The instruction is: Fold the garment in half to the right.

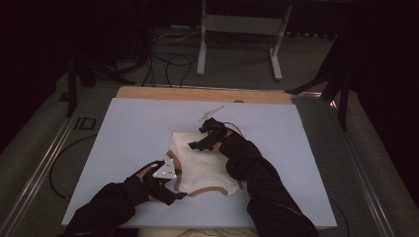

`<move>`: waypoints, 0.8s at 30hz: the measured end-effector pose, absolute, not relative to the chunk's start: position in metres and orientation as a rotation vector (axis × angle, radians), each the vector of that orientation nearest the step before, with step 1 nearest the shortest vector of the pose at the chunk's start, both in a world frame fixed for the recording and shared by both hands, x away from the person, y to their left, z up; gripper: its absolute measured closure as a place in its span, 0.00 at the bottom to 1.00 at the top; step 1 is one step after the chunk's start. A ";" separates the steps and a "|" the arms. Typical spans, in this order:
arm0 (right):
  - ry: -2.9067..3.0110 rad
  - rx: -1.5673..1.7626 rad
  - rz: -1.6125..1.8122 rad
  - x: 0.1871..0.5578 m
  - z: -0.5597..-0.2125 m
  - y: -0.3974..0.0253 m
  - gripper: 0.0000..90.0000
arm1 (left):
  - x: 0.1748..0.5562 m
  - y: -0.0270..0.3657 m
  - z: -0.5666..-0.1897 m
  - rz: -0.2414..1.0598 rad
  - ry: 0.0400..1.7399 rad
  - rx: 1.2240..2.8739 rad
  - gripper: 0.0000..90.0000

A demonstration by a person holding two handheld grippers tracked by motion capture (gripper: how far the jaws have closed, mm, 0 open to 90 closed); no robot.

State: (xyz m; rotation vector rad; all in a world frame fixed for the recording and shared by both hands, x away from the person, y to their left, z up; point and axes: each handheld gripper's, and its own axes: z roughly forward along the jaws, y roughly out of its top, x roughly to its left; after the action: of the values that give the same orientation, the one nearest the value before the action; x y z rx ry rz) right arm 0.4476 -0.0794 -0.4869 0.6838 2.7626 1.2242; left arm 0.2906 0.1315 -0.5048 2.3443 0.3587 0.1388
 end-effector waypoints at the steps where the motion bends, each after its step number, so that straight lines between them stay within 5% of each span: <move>1: 2.765 0.677 1.224 0.448 -0.487 -0.077 0.15 | 0.291 0.131 -0.505 0.141 0.363 2.347 0.25; 24: 2.813 0.623 1.188 0.459 -0.493 -0.036 0.17 | 0.297 0.126 -0.515 0.187 0.320 2.399 0.53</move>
State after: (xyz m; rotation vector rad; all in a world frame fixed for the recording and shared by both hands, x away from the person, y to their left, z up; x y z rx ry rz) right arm 0.4588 -0.0356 -0.4932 0.6234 2.8134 1.1884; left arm 0.2966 0.1261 -0.5153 2.3988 0.3196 0.1871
